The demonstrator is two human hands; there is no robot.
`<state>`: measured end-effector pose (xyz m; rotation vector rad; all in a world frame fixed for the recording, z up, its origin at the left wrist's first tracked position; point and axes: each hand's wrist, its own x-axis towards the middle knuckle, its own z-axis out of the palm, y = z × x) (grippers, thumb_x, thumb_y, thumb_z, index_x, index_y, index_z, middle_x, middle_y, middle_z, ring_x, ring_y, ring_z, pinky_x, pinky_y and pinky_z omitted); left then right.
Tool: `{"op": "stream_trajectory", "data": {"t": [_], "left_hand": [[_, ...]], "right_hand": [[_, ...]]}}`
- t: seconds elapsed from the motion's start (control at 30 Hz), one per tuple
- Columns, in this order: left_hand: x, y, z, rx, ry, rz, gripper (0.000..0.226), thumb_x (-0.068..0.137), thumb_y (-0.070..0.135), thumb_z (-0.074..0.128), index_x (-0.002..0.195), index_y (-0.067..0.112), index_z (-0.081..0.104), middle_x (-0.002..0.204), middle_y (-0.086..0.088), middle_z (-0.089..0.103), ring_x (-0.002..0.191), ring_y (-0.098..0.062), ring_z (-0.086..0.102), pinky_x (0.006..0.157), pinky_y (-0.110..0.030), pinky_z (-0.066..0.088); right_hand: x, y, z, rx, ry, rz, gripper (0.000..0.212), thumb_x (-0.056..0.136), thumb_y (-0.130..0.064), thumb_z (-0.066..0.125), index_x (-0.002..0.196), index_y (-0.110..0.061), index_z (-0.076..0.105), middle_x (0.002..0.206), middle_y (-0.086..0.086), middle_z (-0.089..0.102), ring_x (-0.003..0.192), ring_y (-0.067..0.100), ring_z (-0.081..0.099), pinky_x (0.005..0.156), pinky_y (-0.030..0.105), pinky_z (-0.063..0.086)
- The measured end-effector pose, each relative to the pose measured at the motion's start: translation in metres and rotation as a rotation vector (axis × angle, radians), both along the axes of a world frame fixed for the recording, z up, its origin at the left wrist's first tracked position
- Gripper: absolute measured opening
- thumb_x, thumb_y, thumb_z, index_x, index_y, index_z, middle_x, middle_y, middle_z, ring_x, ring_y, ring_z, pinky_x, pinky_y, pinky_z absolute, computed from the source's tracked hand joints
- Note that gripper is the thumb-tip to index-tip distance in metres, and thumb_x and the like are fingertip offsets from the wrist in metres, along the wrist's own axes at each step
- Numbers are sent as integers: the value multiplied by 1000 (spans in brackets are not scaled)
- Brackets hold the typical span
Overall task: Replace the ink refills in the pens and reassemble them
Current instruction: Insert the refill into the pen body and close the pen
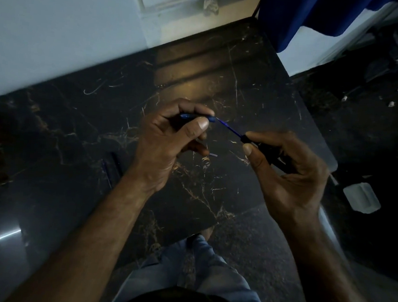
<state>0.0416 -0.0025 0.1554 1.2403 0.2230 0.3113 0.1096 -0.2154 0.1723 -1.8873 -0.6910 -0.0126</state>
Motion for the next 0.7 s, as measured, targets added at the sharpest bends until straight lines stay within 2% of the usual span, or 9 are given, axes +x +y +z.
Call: {"op": "stream_trajectory", "data": {"t": [0.2,0.33,0.53,0.63,0.7], "left_hand": [[-1,1,-2,52,12,-13,14,96,13,72,104,21,81,100,-7,71,79,-9,69,62,-27,62],[-4,7,-1,139,24,-76,12,99,10,70,108,13,76,89,2,72,74,-9,71,61,-27,62],[-14,22,-3,310,117,-181,9,97,16,75,103,12,79,81,-3,75,64,-12,72,56,-30,63],[-21,17,-9,295,184,-248,9,95,24,78,98,16,80,76,-1,74,63,-12,72,56,-28,63],[-24,6,-15,213,198,-203,6,96,23,78,97,17,80,74,-1,72,62,-13,71,55,-29,62]], "right_hand": [[-1,-1,-1,-40,-2,39,17,95,-3,79,111,-7,76,99,7,75,84,32,71,71,46,57],[1,-1,-1,-72,-1,67,17,94,-2,79,110,-5,77,101,8,75,88,32,72,73,47,58],[5,-2,-1,-185,-104,156,17,94,-11,78,110,-7,80,106,3,76,92,17,68,77,34,58],[-2,7,-7,-219,-138,198,18,94,-13,77,111,-8,81,105,-1,75,92,14,65,77,29,55],[-8,13,-11,-204,-119,190,18,94,-11,76,111,-7,80,106,0,75,92,18,68,76,34,58]]}}
